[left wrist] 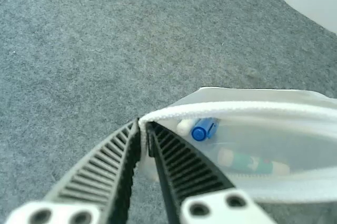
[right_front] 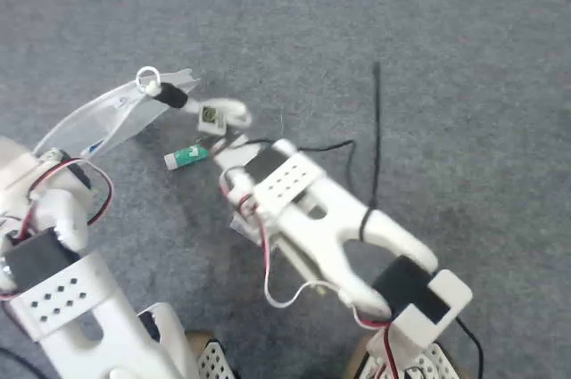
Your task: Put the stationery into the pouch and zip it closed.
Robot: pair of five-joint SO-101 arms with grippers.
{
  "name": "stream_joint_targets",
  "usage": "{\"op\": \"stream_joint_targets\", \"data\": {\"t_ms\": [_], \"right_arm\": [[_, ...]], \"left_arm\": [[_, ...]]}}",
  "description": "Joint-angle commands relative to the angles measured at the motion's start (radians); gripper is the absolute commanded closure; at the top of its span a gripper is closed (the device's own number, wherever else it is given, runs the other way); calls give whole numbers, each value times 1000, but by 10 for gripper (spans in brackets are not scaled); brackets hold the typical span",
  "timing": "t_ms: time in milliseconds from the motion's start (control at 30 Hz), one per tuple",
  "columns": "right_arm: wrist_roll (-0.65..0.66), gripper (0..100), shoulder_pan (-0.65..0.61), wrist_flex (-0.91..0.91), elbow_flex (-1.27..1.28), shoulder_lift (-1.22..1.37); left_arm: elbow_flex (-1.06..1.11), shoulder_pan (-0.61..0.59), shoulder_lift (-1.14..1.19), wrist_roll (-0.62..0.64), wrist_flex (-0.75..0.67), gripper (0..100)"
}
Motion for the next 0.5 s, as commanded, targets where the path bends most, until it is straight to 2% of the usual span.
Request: {"op": "stream_joint_targets", "data": {"t_ms": [0,233,467], "right_arm": [[44,993,70,-48,-18,-71],[81,992,84,-245,92,-71],[74,977,81,-260,91,-71]], "left_arm": [[-22,5,0,9,-38,987],[-24,6,0,9,-38,987],[-21,6,0,9,-38,987]]}}
